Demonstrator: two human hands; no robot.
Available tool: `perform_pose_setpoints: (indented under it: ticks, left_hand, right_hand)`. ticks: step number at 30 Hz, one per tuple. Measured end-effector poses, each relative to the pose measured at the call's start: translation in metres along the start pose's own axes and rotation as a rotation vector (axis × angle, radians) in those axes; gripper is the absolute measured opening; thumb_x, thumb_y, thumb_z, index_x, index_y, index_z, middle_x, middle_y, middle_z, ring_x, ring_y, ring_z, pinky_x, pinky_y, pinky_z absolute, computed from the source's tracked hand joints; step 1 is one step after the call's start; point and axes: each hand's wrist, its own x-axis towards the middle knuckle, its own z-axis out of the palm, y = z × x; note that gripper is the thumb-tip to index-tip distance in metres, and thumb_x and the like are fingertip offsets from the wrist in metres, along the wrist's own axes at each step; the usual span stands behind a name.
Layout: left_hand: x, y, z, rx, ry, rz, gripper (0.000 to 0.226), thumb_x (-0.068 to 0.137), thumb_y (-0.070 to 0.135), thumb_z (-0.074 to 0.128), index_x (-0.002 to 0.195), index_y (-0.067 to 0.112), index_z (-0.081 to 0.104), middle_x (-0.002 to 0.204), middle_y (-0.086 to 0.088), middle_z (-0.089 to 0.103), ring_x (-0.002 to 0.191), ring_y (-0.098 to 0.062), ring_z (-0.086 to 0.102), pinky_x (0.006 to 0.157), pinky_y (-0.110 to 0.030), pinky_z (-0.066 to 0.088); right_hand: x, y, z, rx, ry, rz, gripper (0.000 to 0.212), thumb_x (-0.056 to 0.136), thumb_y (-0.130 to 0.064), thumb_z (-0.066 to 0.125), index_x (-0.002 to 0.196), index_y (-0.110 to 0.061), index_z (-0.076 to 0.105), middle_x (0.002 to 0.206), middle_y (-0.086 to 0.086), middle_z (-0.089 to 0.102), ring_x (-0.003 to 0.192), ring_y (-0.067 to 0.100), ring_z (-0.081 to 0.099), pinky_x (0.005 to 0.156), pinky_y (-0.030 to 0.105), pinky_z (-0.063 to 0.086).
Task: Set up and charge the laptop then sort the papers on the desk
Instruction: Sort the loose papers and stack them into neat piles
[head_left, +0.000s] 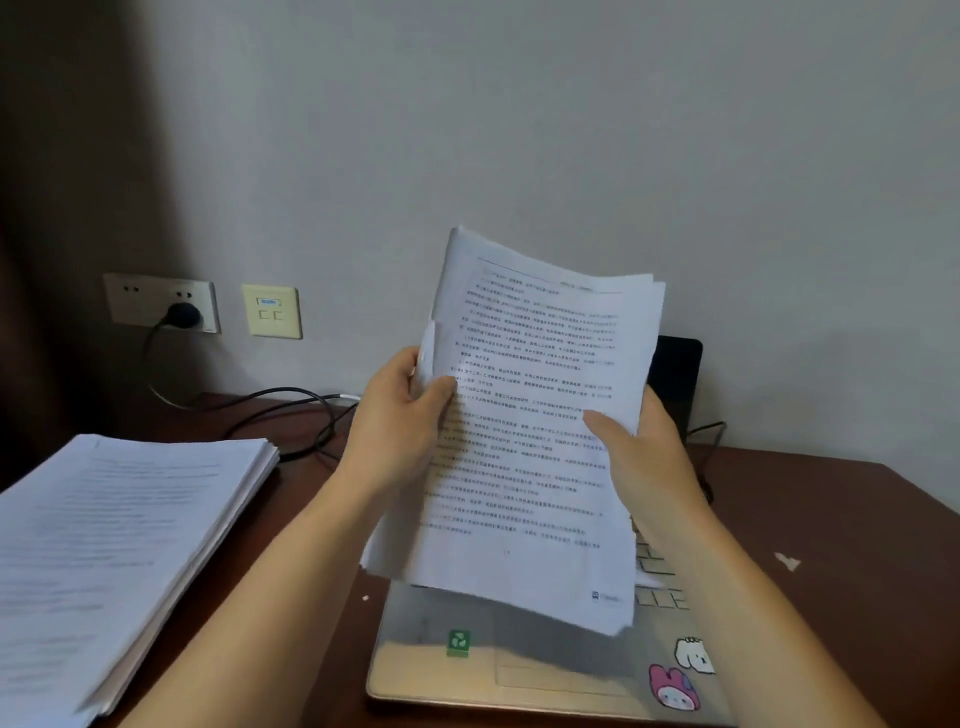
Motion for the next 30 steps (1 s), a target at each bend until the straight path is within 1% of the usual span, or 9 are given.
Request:
perform_pose_setpoints:
  ticks: [3,7,11,15,20,23,25,27,30]
  left_hand:
    - [-0.004,0.006,-0.023,0.066,0.024,-0.085,0.013,0.101,0.031,0.057,0.102,0.023,0.068,0.097,0.001,0.077,0.092,-0.025,0.073,0.089,-0.053,0.057]
    - [-0.020,-0.012,-0.066,0.192,0.045,-0.222,0.033,0.101,0.032,0.057,0.102,0.000,0.066,0.100,-0.019,0.072,0.088,-0.032,0.069,0.083,-0.050,0.055]
    - [-0.037,-0.026,-0.137,0.289,0.092,-0.346,0.013,0.100,0.032,0.062,0.102,0.020,0.068,0.093,0.005,0.073,0.082,-0.011,0.069,0.060,-0.023,0.049]
    - [-0.047,-0.044,-0.221,0.397,0.188,-0.407,0.006,0.098,0.022,0.065,0.100,0.026,0.069,0.098,0.004,0.075,0.082,-0.011,0.071,0.074,-0.027,0.057]
    - [-0.046,-0.058,-0.292,0.510,0.249,-0.418,0.025,0.101,0.013,0.058,0.113,0.029,0.072,0.097,0.014,0.070,0.081,-0.005,0.068,0.058,-0.011,0.046]
    - [-0.038,-0.074,-0.311,0.617,0.223,-0.439,0.027,0.102,0.016,0.056,0.123,0.026,0.069,0.102,0.011,0.068,0.081,-0.005,0.066,0.056,-0.011,0.045]
    - [-0.036,-0.093,-0.318,0.748,0.118,-0.524,0.035,0.101,0.023,0.057,0.136,0.023,0.062,0.113,0.004,0.066,0.095,-0.013,0.065,0.075,-0.022,0.051]
    - [-0.037,-0.115,-0.320,0.840,0.030,-0.637,0.051,0.102,0.033,0.054,0.151,0.019,0.046,0.137,-0.005,0.059,0.122,-0.025,0.058,0.101,-0.036,0.047]
    - [-0.039,-0.137,-0.321,0.835,0.024,-0.672,0.053,0.104,0.042,0.047,0.148,0.013,0.047,0.140,-0.008,0.059,0.125,-0.028,0.057,0.105,-0.039,0.045]
  right_hand:
    - [-0.011,-0.002,0.013,0.005,-0.053,0.071,0.047,0.100,-0.004,0.050,0.138,-0.031,0.052,0.127,-0.017,0.065,0.117,0.003,0.060,0.105,0.035,0.047]
    - [-0.032,0.000,0.055,-0.056,-0.179,0.199,0.047,0.097,-0.002,0.046,0.128,-0.036,0.059,0.117,-0.017,0.069,0.110,0.006,0.065,0.100,0.043,0.051]
    - [-0.050,0.002,0.124,-0.035,-0.407,0.284,0.050,0.094,-0.001,0.047,0.126,-0.036,0.062,0.122,-0.014,0.069,0.114,0.010,0.064,0.101,0.044,0.051]
    - [-0.053,0.008,0.198,0.041,-0.450,0.358,0.044,0.083,0.003,0.066,0.120,-0.021,0.066,0.120,0.002,0.070,0.109,0.021,0.067,0.096,0.048,0.053]
    - [-0.050,-0.002,0.272,0.130,-0.505,0.403,0.028,0.084,0.003,0.073,0.100,-0.020,0.067,0.106,-0.003,0.072,0.089,0.007,0.070,0.066,0.019,0.056]
    - [-0.049,0.002,0.297,-0.145,-0.500,0.376,0.018,0.084,-0.016,0.077,0.093,-0.021,0.063,0.089,-0.002,0.071,0.064,0.007,0.067,0.047,0.019,0.049]
    - [-0.049,0.010,0.304,-0.580,-0.566,0.317,0.024,0.081,-0.041,0.073,0.088,-0.020,0.062,0.066,-0.001,0.068,0.045,0.013,0.061,0.042,0.024,0.046]
    - [-0.053,0.018,0.308,-0.882,-0.604,0.254,0.042,0.079,-0.062,0.060,0.083,-0.020,0.060,0.069,0.000,0.068,0.056,0.020,0.066,0.054,0.029,0.053]
    - [-0.062,0.023,0.313,-1.045,-0.629,0.177,0.051,0.089,-0.066,0.042,0.097,-0.019,0.061,0.096,0.004,0.065,0.087,0.029,0.064,0.071,0.033,0.051]
